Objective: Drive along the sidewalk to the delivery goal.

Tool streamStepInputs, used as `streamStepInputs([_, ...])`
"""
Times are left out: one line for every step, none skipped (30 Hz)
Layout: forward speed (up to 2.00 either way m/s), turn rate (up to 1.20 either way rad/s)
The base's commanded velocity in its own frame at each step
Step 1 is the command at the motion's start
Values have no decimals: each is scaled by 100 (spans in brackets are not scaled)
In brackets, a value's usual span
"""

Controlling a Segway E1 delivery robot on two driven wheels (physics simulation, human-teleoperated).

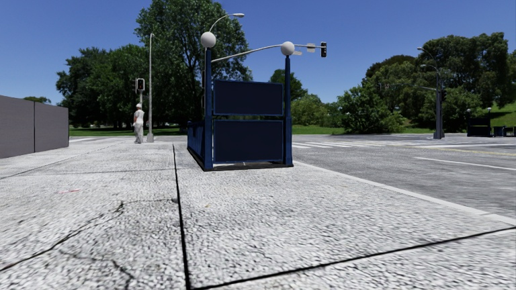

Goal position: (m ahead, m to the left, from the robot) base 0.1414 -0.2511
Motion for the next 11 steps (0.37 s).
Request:
streamStepInputs([0, 0])
streamStepInputs([0, 0])
streamStepInputs([0, 0])
streamStepInputs([0, 0])
streamStepInputs([0, 0])
streamStepInputs([0, 0])
streamStepInputs([0, 0])
streamStepInputs([0, 0])
streamStepInputs([0, 0])
streamStepInputs([0, 0])
streamStepInputs([0, 0])
